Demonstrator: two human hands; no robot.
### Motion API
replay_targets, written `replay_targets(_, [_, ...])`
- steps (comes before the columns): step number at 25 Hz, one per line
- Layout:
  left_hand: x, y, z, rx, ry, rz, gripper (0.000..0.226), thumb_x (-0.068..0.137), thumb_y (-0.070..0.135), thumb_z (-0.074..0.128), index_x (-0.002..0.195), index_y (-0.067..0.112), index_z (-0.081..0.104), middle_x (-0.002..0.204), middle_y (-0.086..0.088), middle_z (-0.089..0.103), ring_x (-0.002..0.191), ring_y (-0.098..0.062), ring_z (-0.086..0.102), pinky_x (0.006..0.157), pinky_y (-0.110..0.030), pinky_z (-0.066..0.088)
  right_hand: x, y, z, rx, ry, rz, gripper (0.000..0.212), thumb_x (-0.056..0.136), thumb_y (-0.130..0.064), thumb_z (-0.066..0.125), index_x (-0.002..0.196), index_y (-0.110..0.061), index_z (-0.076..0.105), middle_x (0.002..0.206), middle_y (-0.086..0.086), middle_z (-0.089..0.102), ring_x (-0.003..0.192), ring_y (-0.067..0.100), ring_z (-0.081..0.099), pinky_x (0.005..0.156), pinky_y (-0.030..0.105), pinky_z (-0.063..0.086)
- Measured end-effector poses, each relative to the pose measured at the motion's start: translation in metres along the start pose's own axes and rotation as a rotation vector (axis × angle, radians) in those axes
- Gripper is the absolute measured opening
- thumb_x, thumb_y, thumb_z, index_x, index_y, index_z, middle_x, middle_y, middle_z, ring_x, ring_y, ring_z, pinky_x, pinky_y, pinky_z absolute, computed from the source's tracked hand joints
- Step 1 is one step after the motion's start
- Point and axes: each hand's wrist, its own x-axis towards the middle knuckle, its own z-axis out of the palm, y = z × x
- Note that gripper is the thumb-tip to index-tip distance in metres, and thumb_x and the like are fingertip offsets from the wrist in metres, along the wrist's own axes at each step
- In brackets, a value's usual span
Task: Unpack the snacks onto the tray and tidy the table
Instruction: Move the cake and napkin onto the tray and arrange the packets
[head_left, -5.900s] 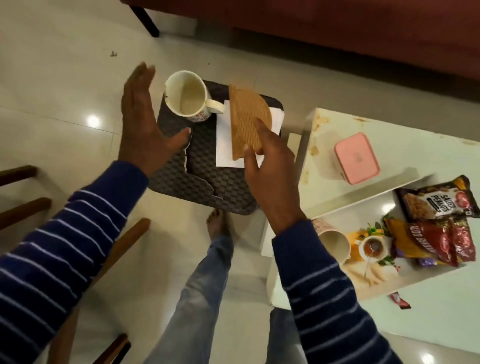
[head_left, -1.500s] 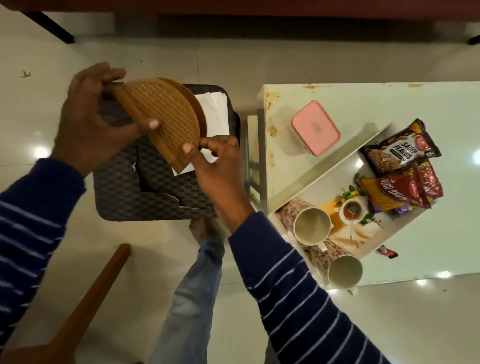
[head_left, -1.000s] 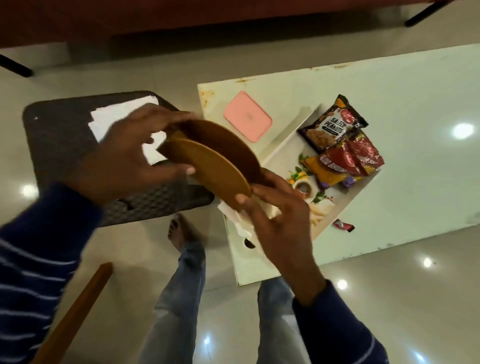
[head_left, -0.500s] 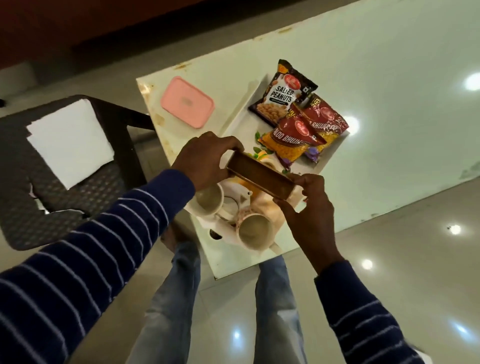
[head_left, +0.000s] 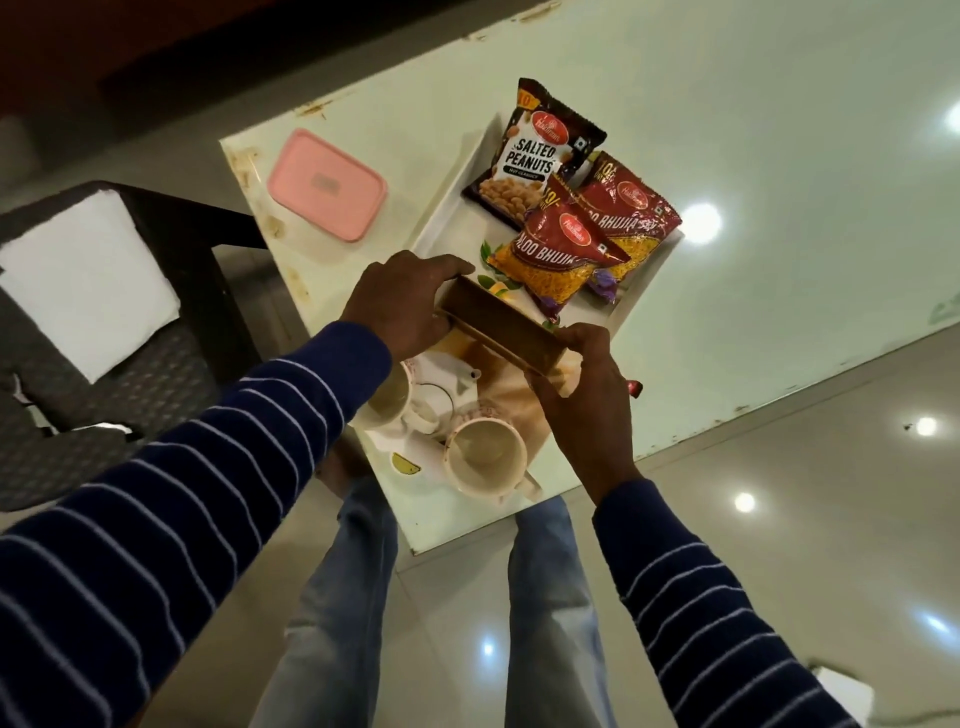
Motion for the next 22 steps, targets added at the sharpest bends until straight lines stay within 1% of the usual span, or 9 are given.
replay_targets(3, [-0.02,-0.012,-0.013,-0.187,0.024,-0.007,0.071,0.083,0.024,0.073,0.145,0.038,0.042,0.129,-0.003,0.059,0.115,-0.023,0.054,0.097,-0.042,0.046,-0.004,-0.009,-0.008,-0.033,0.018,-0.065,0.066,0.08,-0.026,0.079,0.134,-0.023,0.041,0.138,0.004,0.05,0.122,0.017,0.047,0.096,0.031,0.043])
replay_targets(6, [-0.059,-0.043,-0.032,-0.379,0.303,-0.045,0.05,0.085,0.024,0.073,0.133,0.026,0.058,0.123,0.009,0.065,0.104,-0.012,0.06,0.091,-0.033,0.05,-0.011,-0.03,-0.02,-0.054,0.141,-0.203,0.064,0.079,-0.023,0.077,0.133,-0.018,0.042,0.141,0.006,0.043,0.128,0.027,0.04,0.097,0.051,0.046])
replay_targets(7, [-0.073,-0.056,-0.037,-0.41,0.406,-0.101,0.041,0.085,0.025,0.073,0.126,0.023,0.063,0.116,0.009,0.068,0.097,-0.01,0.063,0.086,-0.029,0.052,-0.013,-0.041,-0.023,-0.038,0.18,-0.222,0.063,0.079,-0.024,0.074,0.132,-0.018,0.042,0.14,0.005,0.044,0.128,0.027,0.04,0.097,0.051,0.047])
replay_targets(10, [-0.112,-0.106,-0.049,-0.459,0.637,-0.381,0.026,0.087,0.026,0.072,0.112,0.019,0.068,0.104,0.005,0.071,0.086,-0.006,0.064,0.074,-0.012,0.051,-0.009,-0.091,-0.012,0.04,0.215,-0.278,0.058,0.081,-0.024,0.069,0.132,-0.019,0.041,0.137,0.006,0.047,0.129,0.022,0.042,0.105,0.03,0.036])
replay_targets(12, [-0.135,-0.141,-0.054,-0.566,0.746,-0.599,0.025,0.087,0.025,0.073,0.11,0.019,0.066,0.106,0.006,0.069,0.092,-0.007,0.064,0.069,-0.007,0.048,-0.001,-0.131,0.012,0.061,0.152,-0.349,0.056,0.085,-0.019,0.069,0.134,-0.012,0.043,0.137,0.009,0.047,0.129,0.023,0.044,0.105,0.035,0.041])
replay_targets(15, [-0.156,-0.184,-0.057,-0.769,0.858,-0.896,0.04,0.083,0.031,0.077,0.118,0.022,0.06,0.111,0.005,0.065,0.096,-0.008,0.063,0.07,-0.016,0.05,0.014,-0.187,0.063,0.086,-0.007,-0.446,0.058,0.087,-0.014,0.07,0.138,-0.008,0.042,0.139,0.007,0.046,0.125,0.023,0.049,0.1,0.04,0.048])
replay_targets(18, [-0.161,-0.212,-0.052,-0.905,0.914,-1.066,0.051,0.078,0.036,0.08,0.121,0.02,0.056,0.105,0.006,0.063,0.091,-0.007,0.061,0.086,-0.03,0.055,0.027,-0.236,0.114,0.112,-0.218,-0.376,0.061,0.09,-0.022,0.069,0.142,-0.016,0.038,0.144,-0.002,0.043,0.124,0.016,0.05,0.099,0.039,0.051])
replay_targets(20, [-0.161,-0.227,-0.05,-0.964,0.909,-1.126,0.06,0.074,0.04,0.083,0.123,0.021,0.055,0.109,0.006,0.062,0.098,-0.01,0.062,0.088,-0.03,0.053,0.036,-0.264,0.15,0.156,-0.335,-0.292,0.059,0.091,-0.026,0.067,0.142,-0.021,0.038,0.144,-0.005,0.043,0.122,0.014,0.051,0.097,0.032,0.052])
replay_targets(22, [-0.157,-0.241,-0.044,-0.999,0.882,-1.163,0.066,0.07,0.044,0.085,0.124,0.021,0.054,0.117,0.002,0.062,0.104,-0.017,0.062,0.092,-0.035,0.054,0.045,-0.287,0.183,0.159,-0.39,-0.241,0.057,0.091,-0.028,0.067,0.141,-0.02,0.041,0.142,-0.005,0.046,0.118,0.011,0.053,0.088,0.015,0.049])
